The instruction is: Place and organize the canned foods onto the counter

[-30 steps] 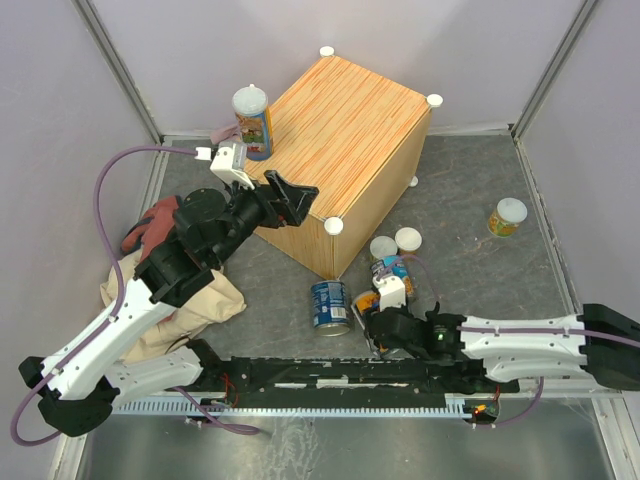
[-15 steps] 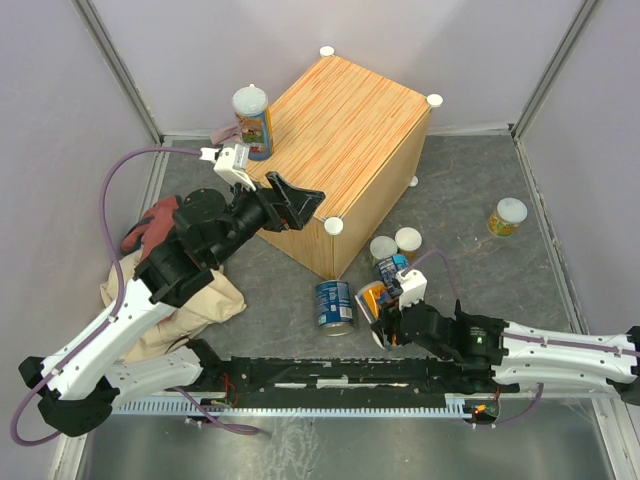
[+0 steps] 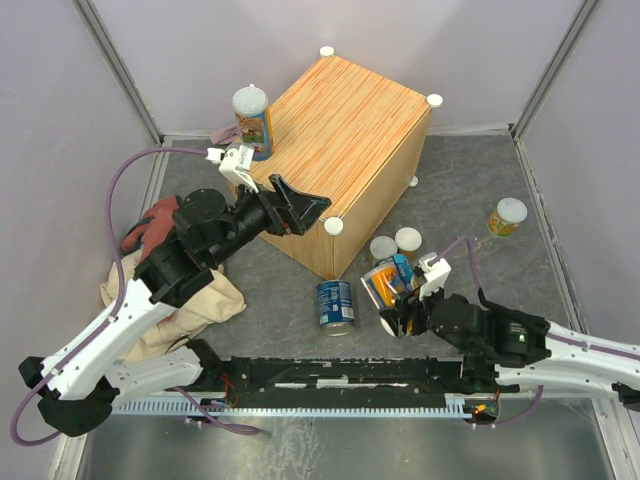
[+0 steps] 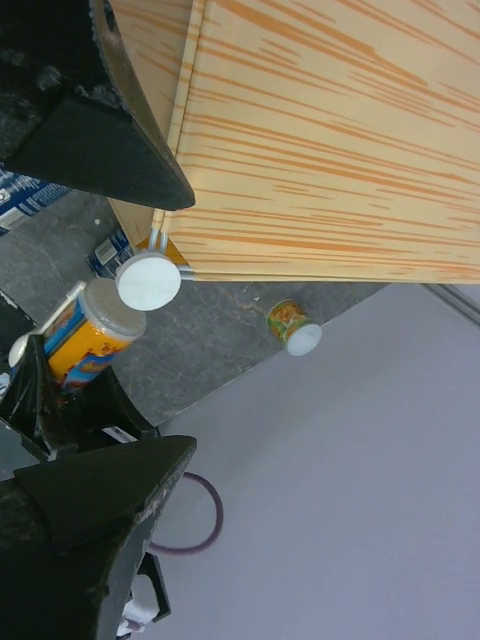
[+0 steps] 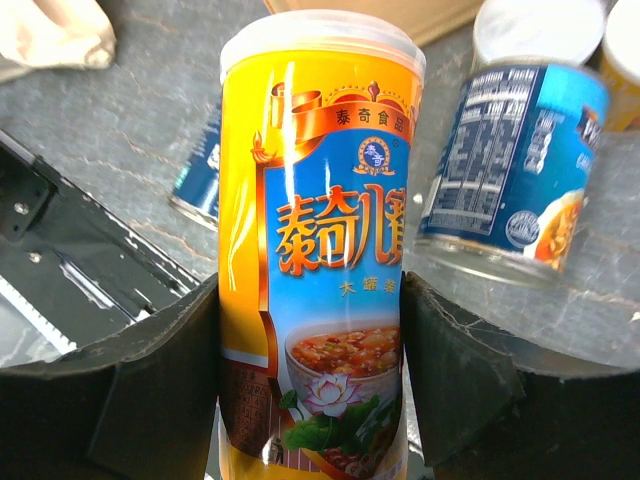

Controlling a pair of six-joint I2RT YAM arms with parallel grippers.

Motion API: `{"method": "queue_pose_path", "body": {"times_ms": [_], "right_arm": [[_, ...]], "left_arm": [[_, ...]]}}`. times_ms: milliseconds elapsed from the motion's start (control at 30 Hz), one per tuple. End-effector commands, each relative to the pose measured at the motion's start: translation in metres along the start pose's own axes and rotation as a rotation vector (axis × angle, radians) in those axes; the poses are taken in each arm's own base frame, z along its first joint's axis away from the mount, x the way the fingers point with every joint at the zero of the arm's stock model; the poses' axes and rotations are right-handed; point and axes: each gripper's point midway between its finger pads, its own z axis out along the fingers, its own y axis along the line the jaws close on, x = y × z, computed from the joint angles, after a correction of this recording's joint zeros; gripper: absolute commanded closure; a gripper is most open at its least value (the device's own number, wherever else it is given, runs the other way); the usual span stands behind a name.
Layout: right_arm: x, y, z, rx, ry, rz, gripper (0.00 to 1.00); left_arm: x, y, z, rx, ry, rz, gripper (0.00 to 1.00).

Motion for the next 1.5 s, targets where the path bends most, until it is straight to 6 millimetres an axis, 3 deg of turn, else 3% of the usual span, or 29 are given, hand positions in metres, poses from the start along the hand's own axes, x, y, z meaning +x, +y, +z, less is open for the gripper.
{"method": "queue_pose_path", "body": {"times_ms": [0, 133, 400, 833, 1033, 1467], "right_arm": [[-0.094, 0.014, -0.034, -0.044, -0.257, 0.058, 0.99], [-0.123, 0.013, -0.051, -0.038, -0.322, 0.048, 0.99], [-0.159, 0.013, -0.07, -0.038, -0.413, 0.032, 0.99], [-0.221, 0.058, -0.083, -0.145, -0.52, 0.009, 0.99], [-0.241, 0.076, -0.084, -0.187, -0.558, 0.013, 0.99], [-0.262, 0.106, -0.074, -0.242, -0.598, 0.016, 0.99]], "left_arm": [[-0.015, -0.028, -0.003, 0.099, -0.018, -0.057, 0.0], [-0.014, -0.034, -0.001, 0.125, -0.008, -0.07, 0.0], [-0.008, -0.047, 0.006, 0.182, 0.036, -0.091, 0.0], [-0.007, -0.07, 0.008, 0.295, 0.069, -0.087, 0.0], [-0.007, -0.07, 0.005, 0.305, 0.065, -0.058, 0.01], [-0.001, -0.075, 0.005, 0.351, 0.087, -0.046, 0.01]]}}
